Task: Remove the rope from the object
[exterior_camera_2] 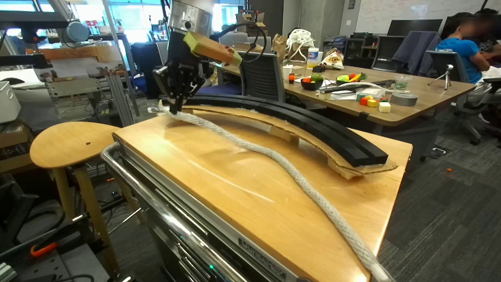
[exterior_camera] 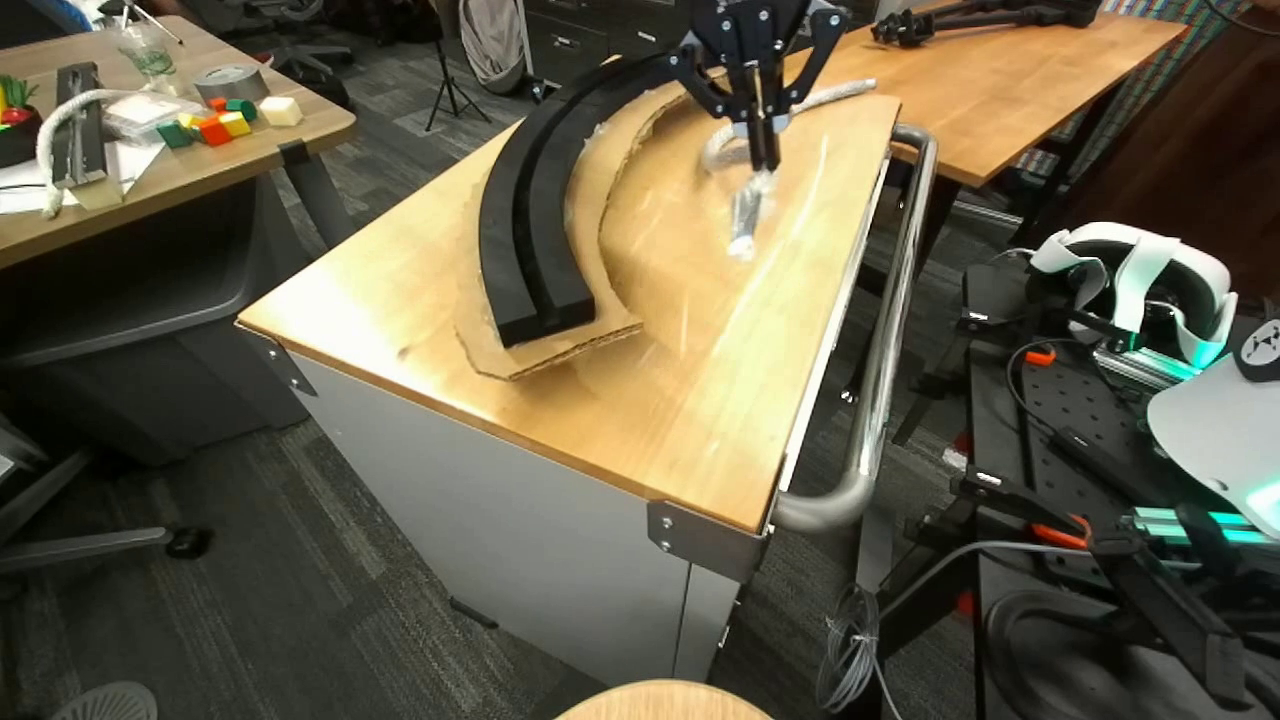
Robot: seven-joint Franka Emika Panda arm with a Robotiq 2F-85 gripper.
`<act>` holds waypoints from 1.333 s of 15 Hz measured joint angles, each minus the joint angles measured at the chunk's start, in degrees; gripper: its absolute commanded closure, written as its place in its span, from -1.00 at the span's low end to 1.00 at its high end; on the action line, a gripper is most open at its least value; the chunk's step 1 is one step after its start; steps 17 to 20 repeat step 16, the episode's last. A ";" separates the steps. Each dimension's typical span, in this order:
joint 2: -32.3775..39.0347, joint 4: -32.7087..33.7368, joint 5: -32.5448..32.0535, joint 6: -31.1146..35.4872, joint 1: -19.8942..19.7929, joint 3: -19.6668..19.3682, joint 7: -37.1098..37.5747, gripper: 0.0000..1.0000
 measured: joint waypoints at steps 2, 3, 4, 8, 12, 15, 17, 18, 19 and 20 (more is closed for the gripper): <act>-0.49 -1.89 -3.64 -0.08 -0.09 -1.45 -1.22 0.37; -0.49 -2.82 -5.03 1.21 -0.11 -2.08 -1.76 0.34; -0.49 -3.81 -6.00 3.05 -0.15 -2.63 -2.28 0.22; -1.81 -6.35 -6.85 7.45 -0.18 -3.76 -5.76 -0.42; -10.94 -6.89 -1.86 6.88 -0.17 -4.14 -10.67 -1.00; -19.72 -7.23 0.77 6.06 -0.13 -6.09 -13.92 -0.97; -21.85 -7.62 0.98 5.68 -0.13 -6.66 -14.38 -1.00; -21.85 -7.62 0.98 5.68 -0.13 -6.66 -14.38 -1.00; -21.85 -7.62 0.98 5.68 -0.13 -6.66 -14.38 -1.00; -21.85 -7.62 0.98 5.68 -0.13 -6.66 -14.38 -1.00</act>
